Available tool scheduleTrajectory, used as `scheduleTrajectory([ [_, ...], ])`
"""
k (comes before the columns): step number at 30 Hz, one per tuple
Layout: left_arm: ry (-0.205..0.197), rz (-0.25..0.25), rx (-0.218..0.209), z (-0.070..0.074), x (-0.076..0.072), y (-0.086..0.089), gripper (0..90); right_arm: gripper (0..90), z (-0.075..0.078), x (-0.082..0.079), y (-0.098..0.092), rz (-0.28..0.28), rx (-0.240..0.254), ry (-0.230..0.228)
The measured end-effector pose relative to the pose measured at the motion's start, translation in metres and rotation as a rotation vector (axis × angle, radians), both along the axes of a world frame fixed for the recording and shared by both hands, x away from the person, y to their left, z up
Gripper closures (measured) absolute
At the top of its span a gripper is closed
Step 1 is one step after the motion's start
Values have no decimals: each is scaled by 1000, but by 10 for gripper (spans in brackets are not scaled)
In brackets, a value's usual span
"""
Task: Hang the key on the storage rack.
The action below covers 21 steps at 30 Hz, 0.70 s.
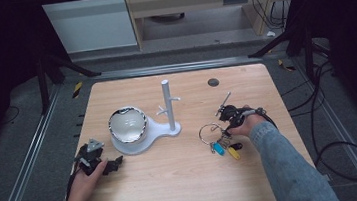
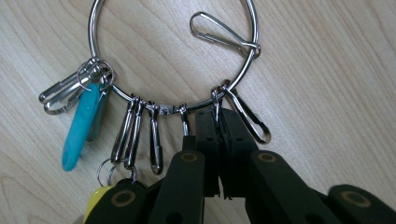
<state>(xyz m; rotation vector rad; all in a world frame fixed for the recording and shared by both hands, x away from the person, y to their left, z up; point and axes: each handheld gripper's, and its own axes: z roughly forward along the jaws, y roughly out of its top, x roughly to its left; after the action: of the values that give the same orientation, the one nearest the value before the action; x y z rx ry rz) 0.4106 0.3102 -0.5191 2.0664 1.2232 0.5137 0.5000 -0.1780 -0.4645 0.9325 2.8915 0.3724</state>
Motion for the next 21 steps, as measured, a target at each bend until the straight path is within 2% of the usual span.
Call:
scheduleTrajectory([
  [3,0,0,0,0,0,0,0,880,0,3,2,-17,-6,17],
  [10,0,0,0,0,0,0,0,890,1,5,3,-12,-18,26],
  [16,0,0,0,0,0,0,0,892,2,2,1,-27,8,27],
  [21,0,0,0,0,0,0,0,893,12,0,-2,-41,60,6],
])
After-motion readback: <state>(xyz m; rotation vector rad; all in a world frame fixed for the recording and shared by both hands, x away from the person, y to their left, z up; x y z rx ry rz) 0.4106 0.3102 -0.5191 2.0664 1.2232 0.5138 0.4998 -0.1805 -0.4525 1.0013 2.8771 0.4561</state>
